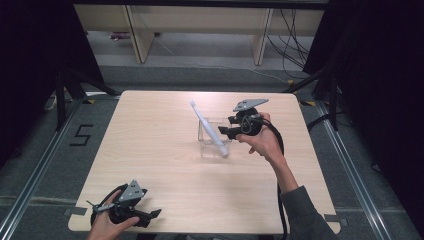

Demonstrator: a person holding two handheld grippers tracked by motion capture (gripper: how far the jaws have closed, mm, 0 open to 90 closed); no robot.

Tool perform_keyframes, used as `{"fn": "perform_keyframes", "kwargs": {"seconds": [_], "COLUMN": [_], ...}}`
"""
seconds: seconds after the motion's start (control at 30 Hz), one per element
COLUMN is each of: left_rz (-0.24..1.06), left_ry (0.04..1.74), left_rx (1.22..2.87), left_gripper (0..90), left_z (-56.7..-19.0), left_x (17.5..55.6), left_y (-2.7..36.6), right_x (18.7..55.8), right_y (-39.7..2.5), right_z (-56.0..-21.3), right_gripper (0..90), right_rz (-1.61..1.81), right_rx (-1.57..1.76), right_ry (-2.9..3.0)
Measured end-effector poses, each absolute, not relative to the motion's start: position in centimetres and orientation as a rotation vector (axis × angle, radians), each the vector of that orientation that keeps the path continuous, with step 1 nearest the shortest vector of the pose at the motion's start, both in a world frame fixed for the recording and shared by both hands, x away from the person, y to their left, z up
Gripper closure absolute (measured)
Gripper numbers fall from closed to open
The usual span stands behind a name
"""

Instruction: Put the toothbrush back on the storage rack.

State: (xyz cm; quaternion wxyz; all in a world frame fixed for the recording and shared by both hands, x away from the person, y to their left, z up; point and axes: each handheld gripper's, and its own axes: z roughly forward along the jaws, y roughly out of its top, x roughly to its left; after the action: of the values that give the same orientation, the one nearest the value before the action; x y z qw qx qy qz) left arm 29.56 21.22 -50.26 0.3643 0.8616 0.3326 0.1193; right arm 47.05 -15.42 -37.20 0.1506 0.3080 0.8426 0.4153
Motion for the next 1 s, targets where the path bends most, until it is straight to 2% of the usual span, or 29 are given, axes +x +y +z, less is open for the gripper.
{"fn": "perform_keyframes", "kwargs": {"seconds": [1.0], "left_rz": [0.311], "left_ry": [0.845], "left_rx": [2.217], "left_gripper": [15.0], "left_z": [-50.1], "left_x": [29.5], "left_y": [21.2], "right_x": [45.8], "right_y": [-17.5], "right_z": [-37.8], "right_gripper": [30.5], "right_rz": [1.23], "right_rx": [0.96], "right_ry": [2.349]}}
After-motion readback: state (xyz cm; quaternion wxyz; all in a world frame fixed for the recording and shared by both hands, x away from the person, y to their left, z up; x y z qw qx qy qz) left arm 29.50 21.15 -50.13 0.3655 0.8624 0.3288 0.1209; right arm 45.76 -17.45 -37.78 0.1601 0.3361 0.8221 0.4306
